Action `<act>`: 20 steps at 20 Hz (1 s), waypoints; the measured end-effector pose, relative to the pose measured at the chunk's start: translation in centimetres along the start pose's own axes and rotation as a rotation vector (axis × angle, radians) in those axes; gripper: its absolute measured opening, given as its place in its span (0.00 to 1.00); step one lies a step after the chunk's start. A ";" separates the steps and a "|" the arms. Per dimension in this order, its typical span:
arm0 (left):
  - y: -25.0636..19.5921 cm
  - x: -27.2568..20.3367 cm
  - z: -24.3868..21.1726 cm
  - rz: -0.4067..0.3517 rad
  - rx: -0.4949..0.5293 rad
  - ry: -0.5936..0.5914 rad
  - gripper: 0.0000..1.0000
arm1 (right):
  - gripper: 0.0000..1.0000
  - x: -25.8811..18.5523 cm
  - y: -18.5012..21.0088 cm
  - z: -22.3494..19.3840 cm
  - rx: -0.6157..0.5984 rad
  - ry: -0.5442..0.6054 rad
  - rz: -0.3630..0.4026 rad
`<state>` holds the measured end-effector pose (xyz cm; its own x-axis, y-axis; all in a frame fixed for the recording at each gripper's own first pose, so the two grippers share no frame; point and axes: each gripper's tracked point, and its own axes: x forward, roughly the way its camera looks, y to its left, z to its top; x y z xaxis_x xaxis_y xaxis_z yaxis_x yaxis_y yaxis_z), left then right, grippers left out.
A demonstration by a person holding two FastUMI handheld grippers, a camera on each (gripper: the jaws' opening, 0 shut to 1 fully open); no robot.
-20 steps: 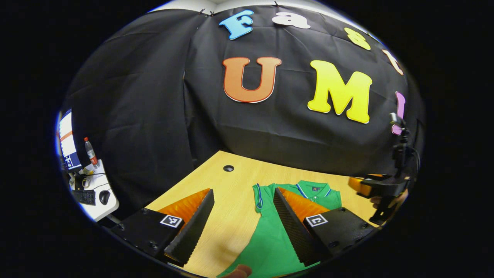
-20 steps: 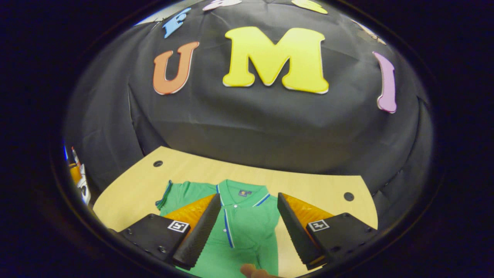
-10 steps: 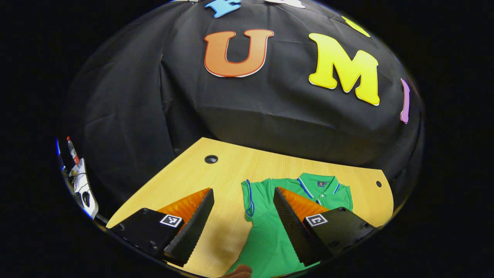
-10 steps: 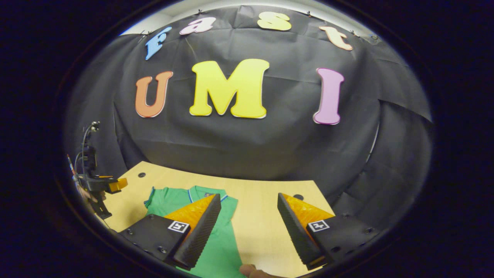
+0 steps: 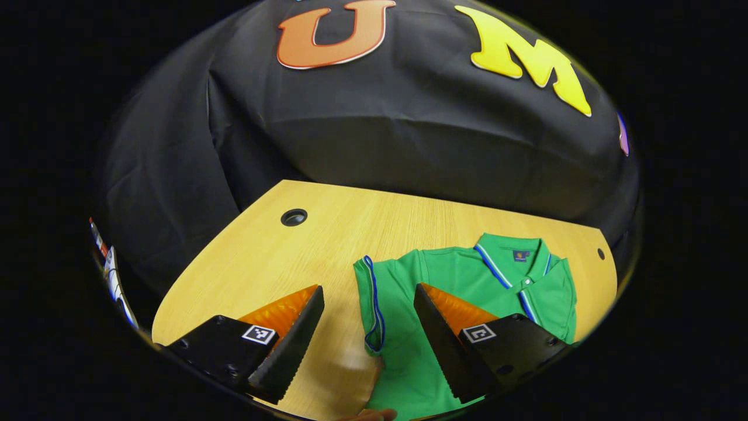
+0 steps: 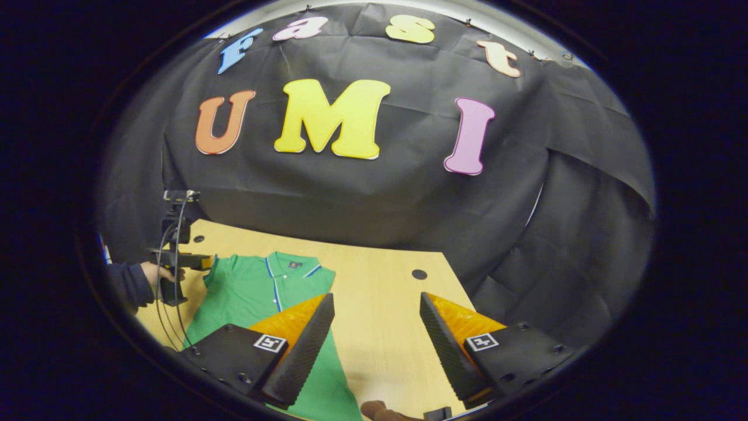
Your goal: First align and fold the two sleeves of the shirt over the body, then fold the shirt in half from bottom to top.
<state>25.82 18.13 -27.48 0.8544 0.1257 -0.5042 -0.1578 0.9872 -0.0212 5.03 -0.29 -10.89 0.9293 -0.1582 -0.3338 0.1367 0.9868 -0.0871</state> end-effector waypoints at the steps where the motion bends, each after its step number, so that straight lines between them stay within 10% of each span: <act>1: -0.1 0.9 -0.6 0.003 0.013 0.014 1.00 | 0.93 -0.1 0.1 -0.1 0.000 0.007 -0.001; 10: 0.1 4.4 -1.1 0.007 0.001 0.060 0.90 | 0.95 1.1 -0.1 -0.7 0.045 0.060 -0.050; 20: 0.2 5.4 -1.6 -0.035 -0.068 0.082 0.41 | 0.95 1.4 1.8 -4.1 0.071 0.146 -0.033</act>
<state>29.62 18.81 -31.63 0.8172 0.0798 -0.5708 -0.1636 0.9817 -0.0970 5.15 1.13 -15.40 0.8651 -0.1886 -0.4648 0.1948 0.9802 -0.0351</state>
